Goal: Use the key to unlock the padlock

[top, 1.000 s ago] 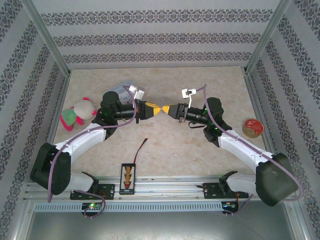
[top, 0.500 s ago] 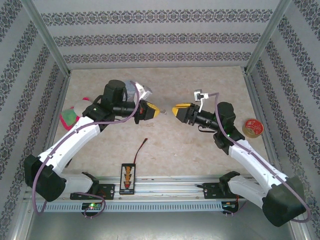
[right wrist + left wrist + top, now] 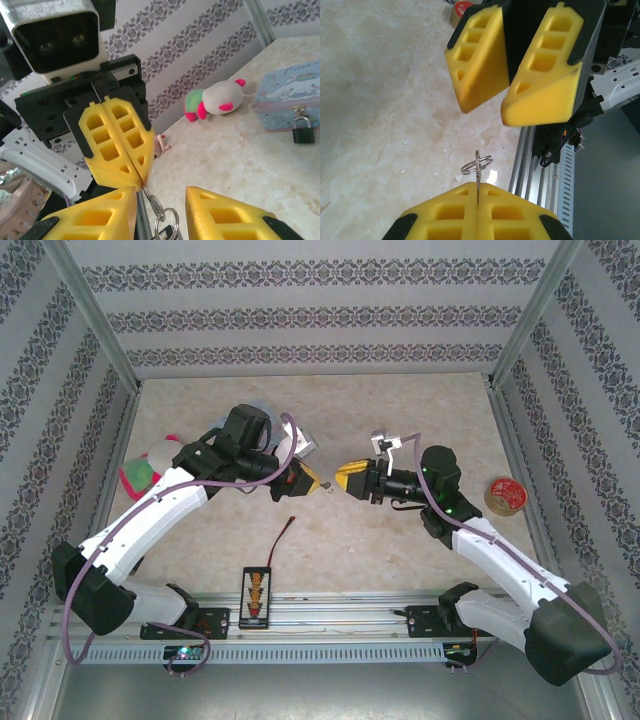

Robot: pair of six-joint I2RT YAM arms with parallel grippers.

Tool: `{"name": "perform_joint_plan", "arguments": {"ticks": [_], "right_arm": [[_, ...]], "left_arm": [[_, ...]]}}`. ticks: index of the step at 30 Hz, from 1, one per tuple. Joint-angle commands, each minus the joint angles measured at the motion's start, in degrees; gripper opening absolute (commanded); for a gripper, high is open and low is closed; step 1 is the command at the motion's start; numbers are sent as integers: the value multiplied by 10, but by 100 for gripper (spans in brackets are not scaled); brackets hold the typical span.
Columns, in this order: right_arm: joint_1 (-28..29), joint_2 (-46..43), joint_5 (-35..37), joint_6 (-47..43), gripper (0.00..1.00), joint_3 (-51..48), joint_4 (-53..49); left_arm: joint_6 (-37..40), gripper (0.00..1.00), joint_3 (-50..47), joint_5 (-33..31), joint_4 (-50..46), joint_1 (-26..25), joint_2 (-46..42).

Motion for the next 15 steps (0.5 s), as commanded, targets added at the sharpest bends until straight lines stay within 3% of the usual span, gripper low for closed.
{"name": "perform_joint_plan", "arguments": {"ticks": [1,7,15], "right_arm": [[10,8,-53,-8,32,7,43],[14,32,-91,-4,30,26,44],[13,54,-87,-4,30,31,44]], "left_arm": [[20,0,16,14,-19,-3,-4],[28,0,7,18,-12,-3,-15],[28,0,-1,26,-3,-2,-26]]}}
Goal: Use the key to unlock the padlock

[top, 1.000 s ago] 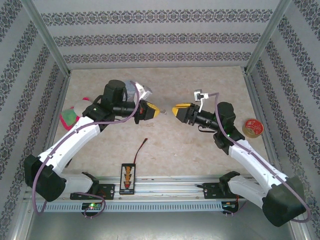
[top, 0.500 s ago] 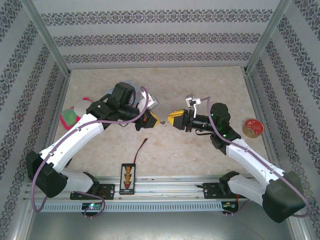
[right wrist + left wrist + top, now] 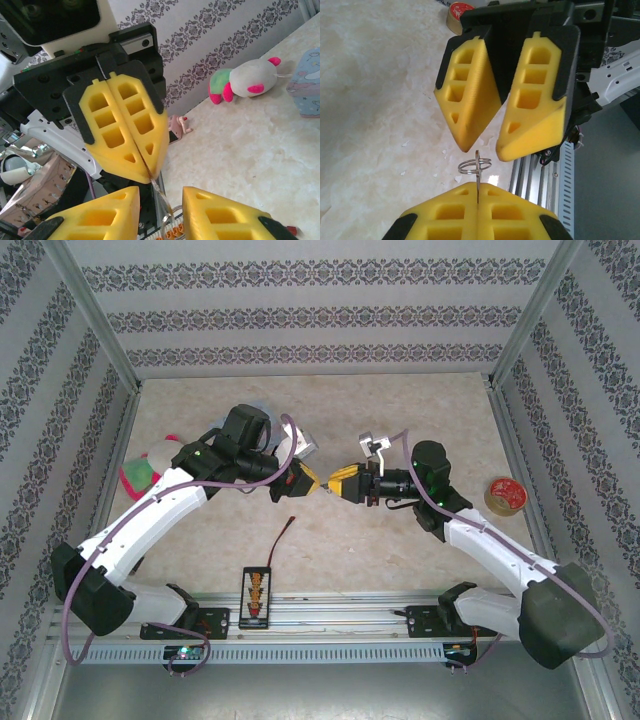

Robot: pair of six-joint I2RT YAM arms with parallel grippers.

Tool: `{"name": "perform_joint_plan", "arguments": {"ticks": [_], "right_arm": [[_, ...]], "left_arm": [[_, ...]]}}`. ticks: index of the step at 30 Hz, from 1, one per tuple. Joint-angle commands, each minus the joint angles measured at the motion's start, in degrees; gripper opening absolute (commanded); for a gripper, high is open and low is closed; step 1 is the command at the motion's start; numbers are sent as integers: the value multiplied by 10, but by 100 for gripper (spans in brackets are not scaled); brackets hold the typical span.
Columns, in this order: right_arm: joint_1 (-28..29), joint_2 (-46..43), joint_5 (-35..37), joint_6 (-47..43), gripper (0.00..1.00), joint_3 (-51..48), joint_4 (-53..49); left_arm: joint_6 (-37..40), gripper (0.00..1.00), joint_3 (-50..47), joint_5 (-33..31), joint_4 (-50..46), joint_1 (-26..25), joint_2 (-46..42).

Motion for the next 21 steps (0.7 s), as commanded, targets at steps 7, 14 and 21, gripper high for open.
{"name": "perform_joint_plan", "arguments": {"ticks": [7,14,21], "right_arm": [[6,6,-23,-4,30,18,27],[9,1,-27,-2,33,18,29],[21,4,-27,-3,33,23,31]], "left_arm": [[6,0,-10,11,15,-2,-31],[1,0,-10,9,21,-2,-25],[-8,0,-11,7,29,-1,-25]]}}
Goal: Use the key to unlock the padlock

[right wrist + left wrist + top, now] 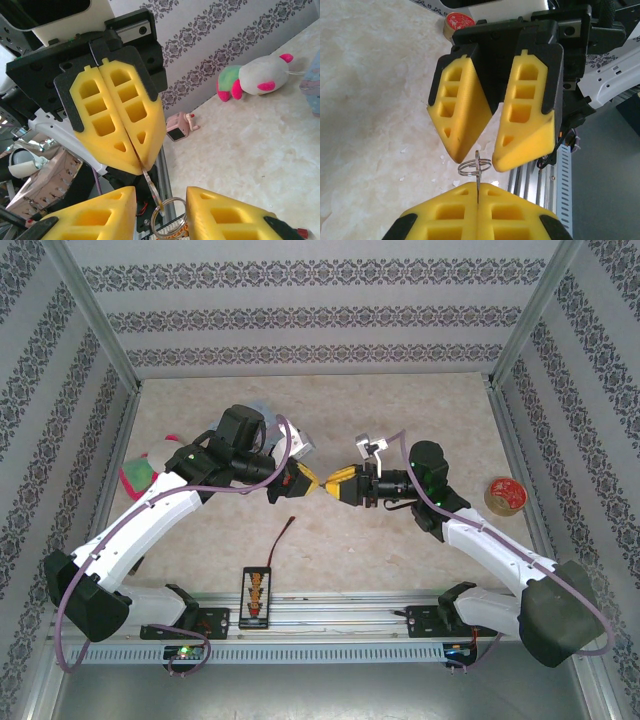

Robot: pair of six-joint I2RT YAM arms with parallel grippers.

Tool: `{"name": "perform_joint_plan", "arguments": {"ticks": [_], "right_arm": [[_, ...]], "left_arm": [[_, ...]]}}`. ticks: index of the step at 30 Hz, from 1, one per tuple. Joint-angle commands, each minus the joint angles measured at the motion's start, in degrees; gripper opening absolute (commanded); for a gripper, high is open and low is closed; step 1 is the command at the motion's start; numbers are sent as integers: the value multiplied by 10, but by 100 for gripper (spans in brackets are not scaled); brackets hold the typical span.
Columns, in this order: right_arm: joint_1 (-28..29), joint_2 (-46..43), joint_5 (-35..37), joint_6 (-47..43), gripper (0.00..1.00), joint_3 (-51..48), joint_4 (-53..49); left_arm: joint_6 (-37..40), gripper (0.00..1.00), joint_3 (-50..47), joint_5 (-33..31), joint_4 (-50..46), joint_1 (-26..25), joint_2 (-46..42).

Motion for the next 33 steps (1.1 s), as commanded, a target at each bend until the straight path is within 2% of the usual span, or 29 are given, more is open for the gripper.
{"name": "perform_joint_plan", "arguments": {"ticks": [1,27,33], "right_arm": [[8,1,-16,-5,33,22,26],[12,17,-23,-3,29,22,27],[9,18,-24,-3,22,21,28]], "left_arm": [[-7,0,-6,2,21,-2,-4],[-20,0,-14,1,38,2,-11],[-19,0,-16,0,37,4,-15]]}}
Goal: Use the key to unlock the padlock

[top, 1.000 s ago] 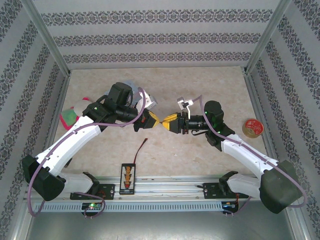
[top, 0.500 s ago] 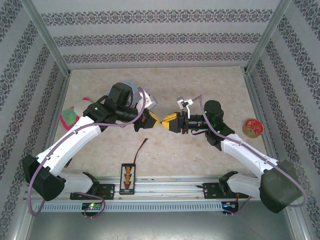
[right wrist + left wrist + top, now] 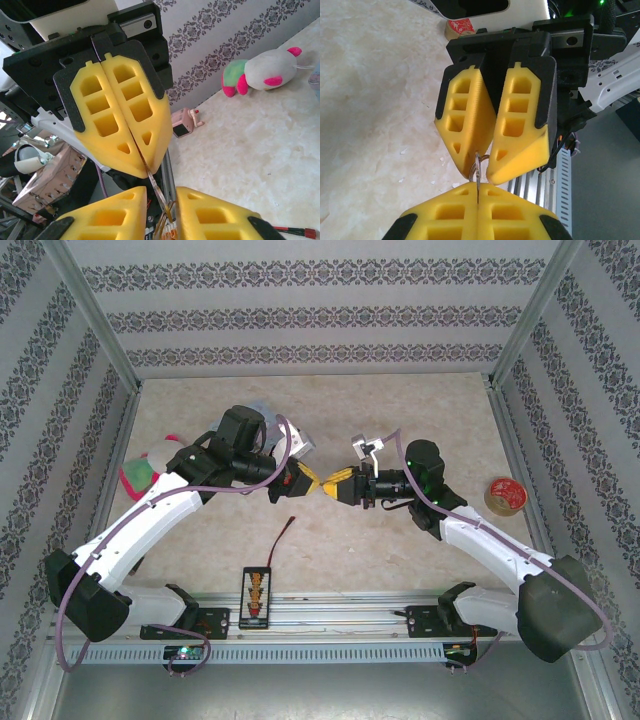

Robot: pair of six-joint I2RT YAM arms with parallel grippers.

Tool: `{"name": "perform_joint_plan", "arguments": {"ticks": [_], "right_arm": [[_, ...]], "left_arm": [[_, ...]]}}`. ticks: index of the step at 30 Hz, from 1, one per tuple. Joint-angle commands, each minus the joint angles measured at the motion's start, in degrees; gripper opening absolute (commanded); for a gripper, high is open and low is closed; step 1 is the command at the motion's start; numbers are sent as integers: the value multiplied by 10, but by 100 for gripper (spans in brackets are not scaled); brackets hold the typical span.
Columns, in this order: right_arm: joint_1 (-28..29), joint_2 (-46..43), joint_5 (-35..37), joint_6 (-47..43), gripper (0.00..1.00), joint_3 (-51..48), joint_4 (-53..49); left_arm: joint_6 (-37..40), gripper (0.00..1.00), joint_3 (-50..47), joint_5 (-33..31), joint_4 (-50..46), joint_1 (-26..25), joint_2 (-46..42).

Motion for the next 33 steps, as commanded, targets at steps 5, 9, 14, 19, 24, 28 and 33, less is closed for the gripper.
{"name": "perform_joint_plan", "arguments": {"ticks": [5,9,14,19,24,28,33], "right_arm": [[1,1,-16,-3,18,11,26],[-3,-2,-18,-2,12,9,26],[-6,-3,-23,-3,5,6,26],[-11,-8,-26,-1,0,2,26],[-17,-18,-12,3,0,-5,22],[-26,-28,17,2,0,-14,-3],[-36,-47,66,-3,0,-29,-45]], "left_arm": [[-5,0,-12,0,24,9,-22],[-9,0,-16,3,31,12,-25],[-12,0,-21,8,38,17,-27],[-19,0,-26,6,47,24,-29],[-44,20,-38,-22,74,27,-39],[-76,58,-57,-77,119,28,-63],[-115,93,-90,-186,174,27,-100]]}}
